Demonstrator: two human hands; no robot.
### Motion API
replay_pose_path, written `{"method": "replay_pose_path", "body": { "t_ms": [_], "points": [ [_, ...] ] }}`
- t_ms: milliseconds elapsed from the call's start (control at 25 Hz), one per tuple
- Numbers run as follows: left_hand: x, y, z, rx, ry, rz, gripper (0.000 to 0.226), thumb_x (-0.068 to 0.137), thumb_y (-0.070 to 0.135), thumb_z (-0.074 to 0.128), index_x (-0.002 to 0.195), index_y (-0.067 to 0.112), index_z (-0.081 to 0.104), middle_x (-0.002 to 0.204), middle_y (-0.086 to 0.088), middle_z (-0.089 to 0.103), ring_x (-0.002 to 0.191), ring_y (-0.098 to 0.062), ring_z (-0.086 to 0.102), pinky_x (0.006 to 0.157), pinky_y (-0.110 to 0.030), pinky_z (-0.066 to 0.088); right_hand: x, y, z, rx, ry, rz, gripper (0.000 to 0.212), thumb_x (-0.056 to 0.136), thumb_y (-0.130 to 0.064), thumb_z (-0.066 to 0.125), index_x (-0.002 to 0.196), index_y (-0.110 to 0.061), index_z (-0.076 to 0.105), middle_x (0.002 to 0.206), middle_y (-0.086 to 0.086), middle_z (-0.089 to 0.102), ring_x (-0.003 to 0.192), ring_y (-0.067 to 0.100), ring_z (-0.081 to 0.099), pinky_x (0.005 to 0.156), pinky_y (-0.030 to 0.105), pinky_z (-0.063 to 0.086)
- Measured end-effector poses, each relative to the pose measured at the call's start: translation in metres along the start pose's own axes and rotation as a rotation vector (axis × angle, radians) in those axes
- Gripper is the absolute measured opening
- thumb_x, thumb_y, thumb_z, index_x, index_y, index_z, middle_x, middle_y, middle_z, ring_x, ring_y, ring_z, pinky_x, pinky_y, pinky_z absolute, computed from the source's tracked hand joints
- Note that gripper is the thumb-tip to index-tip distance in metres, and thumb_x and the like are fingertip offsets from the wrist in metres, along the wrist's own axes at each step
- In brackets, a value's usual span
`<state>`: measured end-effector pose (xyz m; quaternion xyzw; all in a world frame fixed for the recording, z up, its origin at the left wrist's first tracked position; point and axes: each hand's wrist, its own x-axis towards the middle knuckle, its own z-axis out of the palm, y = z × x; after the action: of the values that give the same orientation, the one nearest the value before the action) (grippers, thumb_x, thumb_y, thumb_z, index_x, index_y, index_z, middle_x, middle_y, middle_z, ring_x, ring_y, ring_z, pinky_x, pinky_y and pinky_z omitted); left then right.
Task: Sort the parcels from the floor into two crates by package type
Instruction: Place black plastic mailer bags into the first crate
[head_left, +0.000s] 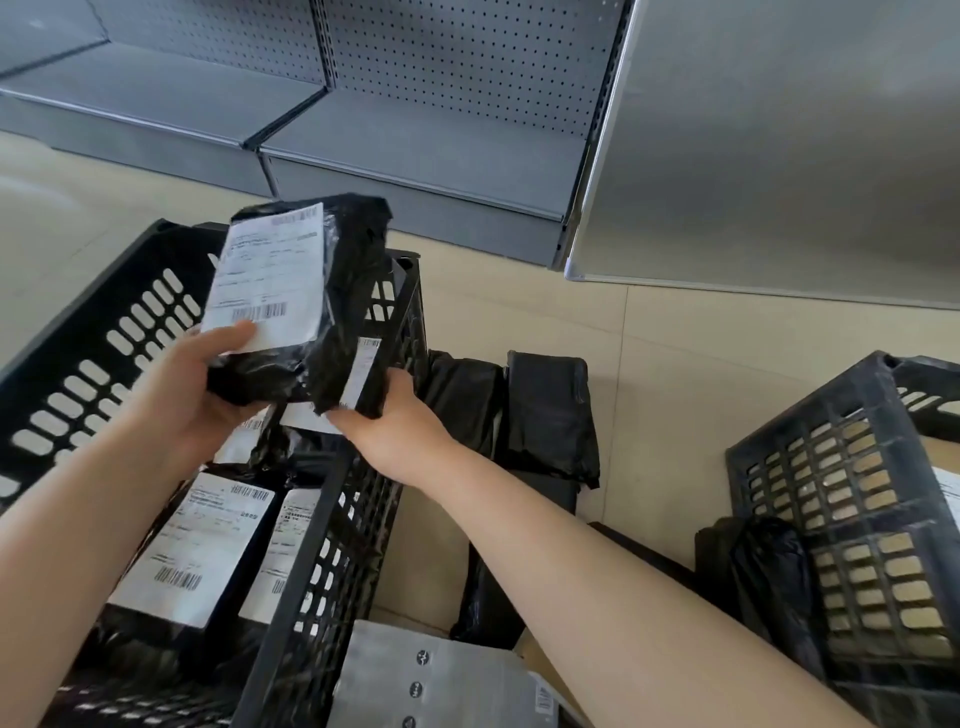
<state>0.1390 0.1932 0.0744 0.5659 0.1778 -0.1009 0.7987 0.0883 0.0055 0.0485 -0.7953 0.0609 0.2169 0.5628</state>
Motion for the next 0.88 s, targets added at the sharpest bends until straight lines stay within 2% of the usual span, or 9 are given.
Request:
{"method": "replay_pose_path", "body": {
  "t_ms": [80, 200, 320, 400, 480, 680, 880],
  "points": [
    [0.010, -0.001, -0.030, 0.022, 0.072, 0.006, 0.047, 0.092, 0.012, 0.059, 0.138, 0.018, 0.052, 0.121, -0.003, 0.071, 0.101, -0.019, 0.073, 0.075, -0.036, 0.062, 0.003, 0.002, 0.005, -0.094, 0.009, -0.004, 0.070, 0.096, -0.038, 0.059, 0.151, -0.017, 0.020, 0.135, 0.003, 0.059, 0.110, 0.025, 0.062, 0.095, 0.042, 0.053],
    [0.026, -0.006, -0.068, 0.055, 0.174, 0.019, 0.050, 0.094, 0.015, 0.061, 0.142, 0.020, 0.049, 0.126, -0.004, 0.067, 0.098, -0.018, 0.074, 0.081, -0.040, 0.058, 0.008, 0.000, 0.013, -0.165, 0.046, 0.033, 0.064, 0.096, -0.032, 0.053, 0.148, -0.017, 0.020, 0.126, 0.006, 0.060, 0.097, 0.028, 0.065, 0.085, 0.048, 0.058],
    [0.036, -0.015, -0.091, 0.111, 0.281, 0.027, 0.041, 0.098, 0.017, 0.059, 0.138, 0.020, 0.052, 0.117, -0.001, 0.067, 0.095, -0.014, 0.071, 0.092, -0.043, 0.053, 0.009, -0.001, 0.020, -0.178, 0.071, 0.036, 0.062, 0.095, -0.030, 0.049, 0.148, -0.018, 0.018, 0.129, 0.008, 0.056, 0.094, 0.029, 0.065, 0.080, 0.050, 0.060],
    [0.041, -0.020, -0.105, 0.157, 0.341, 0.045, 0.039, 0.098, 0.018, 0.059, 0.136, 0.020, 0.053, 0.118, -0.001, 0.065, 0.097, -0.014, 0.066, 0.093, -0.042, 0.051, 0.009, 0.000, 0.021, -0.194, 0.069, 0.034, 0.066, 0.095, -0.032, 0.047, 0.151, -0.022, 0.015, 0.133, 0.008, 0.056, 0.094, 0.029, 0.065, 0.080, 0.050, 0.060],
    [0.045, -0.024, -0.116, 0.187, 0.387, 0.055, 0.044, 0.098, 0.019, 0.060, 0.140, 0.022, 0.051, 0.129, -0.004, 0.063, 0.101, -0.016, 0.066, 0.090, -0.040, 0.052, 0.009, -0.001, 0.021, -0.216, 0.069, 0.037, 0.068, 0.095, -0.032, 0.047, 0.152, -0.021, 0.011, 0.131, 0.008, 0.057, 0.092, 0.028, 0.065, 0.080, 0.050, 0.060],
    [0.056, -0.044, -0.119, 0.247, 0.434, 0.029, 0.047, 0.101, 0.021, 0.055, 0.146, 0.022, 0.044, 0.136, -0.005, 0.057, 0.116, -0.023, 0.059, 0.097, -0.042, 0.049, 0.008, -0.001, 0.022, -0.223, 0.072, 0.029, 0.066, 0.097, -0.030, 0.045, 0.152, -0.017, 0.010, 0.125, 0.007, 0.061, 0.089, 0.027, 0.066, 0.080, 0.050, 0.060],
    [0.066, -0.063, -0.113, 0.301, 0.414, -0.012, 0.040, 0.103, 0.021, 0.051, 0.142, 0.020, 0.048, 0.131, -0.006, 0.057, 0.111, -0.023, 0.057, 0.091, -0.041, 0.048, 0.008, -0.001, 0.026, -0.209, 0.069, 0.050, 0.063, 0.098, -0.030, 0.040, 0.151, -0.020, 0.007, 0.121, 0.009, 0.061, 0.087, 0.034, 0.066, 0.076, 0.053, 0.059]
  ]
}}
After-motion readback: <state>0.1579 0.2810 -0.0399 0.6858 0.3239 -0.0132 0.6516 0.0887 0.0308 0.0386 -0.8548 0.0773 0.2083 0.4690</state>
